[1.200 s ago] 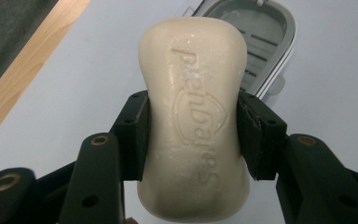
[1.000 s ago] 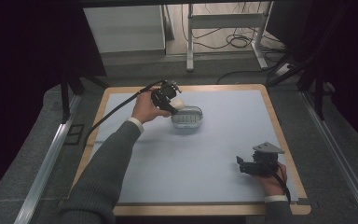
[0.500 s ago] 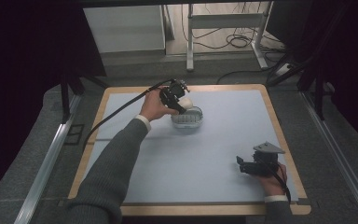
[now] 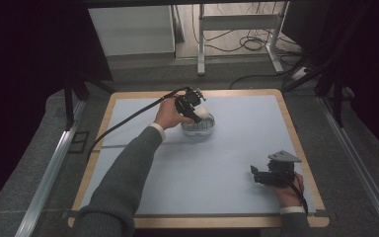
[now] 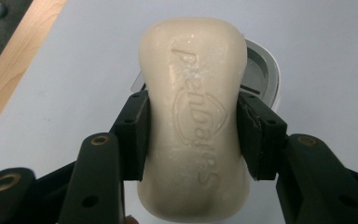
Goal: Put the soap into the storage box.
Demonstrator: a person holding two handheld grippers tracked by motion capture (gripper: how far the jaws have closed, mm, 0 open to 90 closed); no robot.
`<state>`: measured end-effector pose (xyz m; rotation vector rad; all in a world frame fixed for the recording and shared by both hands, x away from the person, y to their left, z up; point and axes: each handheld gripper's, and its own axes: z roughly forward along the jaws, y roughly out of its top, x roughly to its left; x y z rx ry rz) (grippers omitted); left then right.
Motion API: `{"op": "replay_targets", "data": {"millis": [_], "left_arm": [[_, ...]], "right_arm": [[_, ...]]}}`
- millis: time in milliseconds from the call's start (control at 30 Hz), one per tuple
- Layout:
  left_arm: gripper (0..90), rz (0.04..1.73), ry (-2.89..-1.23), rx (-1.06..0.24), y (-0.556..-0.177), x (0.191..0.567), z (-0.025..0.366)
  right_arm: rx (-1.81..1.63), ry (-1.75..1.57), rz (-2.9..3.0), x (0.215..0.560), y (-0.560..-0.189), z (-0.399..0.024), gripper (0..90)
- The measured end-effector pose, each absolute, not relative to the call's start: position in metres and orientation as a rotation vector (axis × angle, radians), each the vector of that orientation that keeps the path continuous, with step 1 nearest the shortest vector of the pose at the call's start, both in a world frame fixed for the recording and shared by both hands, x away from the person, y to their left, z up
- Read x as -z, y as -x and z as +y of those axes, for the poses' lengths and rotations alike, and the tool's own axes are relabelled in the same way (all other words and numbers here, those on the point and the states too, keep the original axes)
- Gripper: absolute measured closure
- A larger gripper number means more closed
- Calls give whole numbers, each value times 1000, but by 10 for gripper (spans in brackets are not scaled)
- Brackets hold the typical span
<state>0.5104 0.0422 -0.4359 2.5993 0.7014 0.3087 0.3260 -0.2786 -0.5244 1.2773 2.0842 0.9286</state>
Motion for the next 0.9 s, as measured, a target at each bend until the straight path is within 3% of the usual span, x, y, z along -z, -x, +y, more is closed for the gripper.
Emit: {"op": "replay_targets", "data": {"millis": [633, 900], "left_arm": [[490, 692, -2633, -296, -508, 456, 32], [383, 699, -2535, -282, -502, 436, 42]], "right_arm": [[-922, -1276, 2080, 525, -326, -280, 66], [-920, -1278, 2080, 524, -326, -279, 66]]}}
